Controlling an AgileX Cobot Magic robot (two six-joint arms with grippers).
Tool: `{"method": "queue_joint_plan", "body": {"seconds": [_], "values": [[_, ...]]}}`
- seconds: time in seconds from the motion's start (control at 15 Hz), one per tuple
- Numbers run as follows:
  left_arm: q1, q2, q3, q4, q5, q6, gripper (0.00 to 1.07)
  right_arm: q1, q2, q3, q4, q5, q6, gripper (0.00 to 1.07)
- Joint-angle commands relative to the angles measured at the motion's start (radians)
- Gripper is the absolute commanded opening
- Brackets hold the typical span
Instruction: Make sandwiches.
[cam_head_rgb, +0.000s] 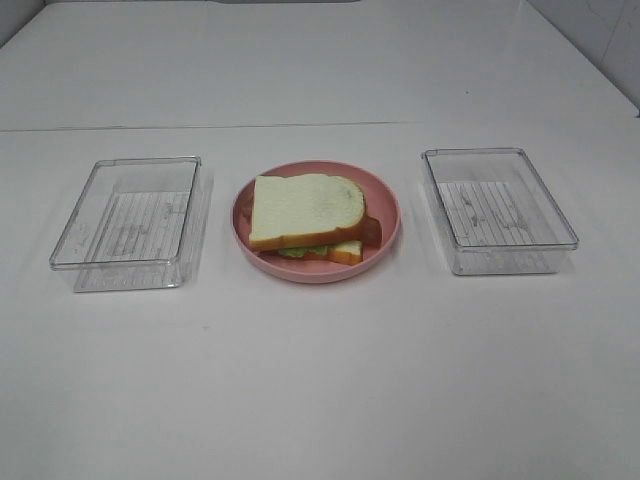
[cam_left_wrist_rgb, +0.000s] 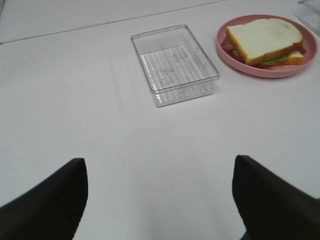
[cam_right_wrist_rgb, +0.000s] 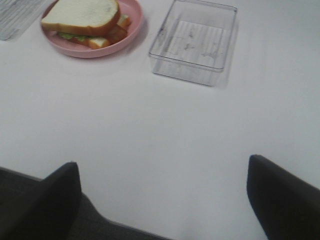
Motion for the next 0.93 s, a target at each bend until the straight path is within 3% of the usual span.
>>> {"method": "queue_joint_plan", "body": {"seconds": [0.07,0.27,0.8,0.93], "values": [[0.079,-0.023,0.006,-0.003,-0.011,0.000,0.76,-0.089,-0.008,0.001,0.000,-0.009,-0.004,0.85],[0.176,-0.025,0.006,-0.003,-0.011,0.000,0.76,-0.107,-0.008,0.001,0.008,-0.009,-0.004,0.85],[0.176,-0.027,0.006,-0.003,-0.011,0.000,0.76,-0.109,-0.089,0.001,0.012,-0.009,-0.004,0.85],[0.211,-0.026,0.006,-0.003,-0.011,-0.001,0.76,-0.109,-0.107,0.001,0.011,-0.009,-0.004,0.85]]}}
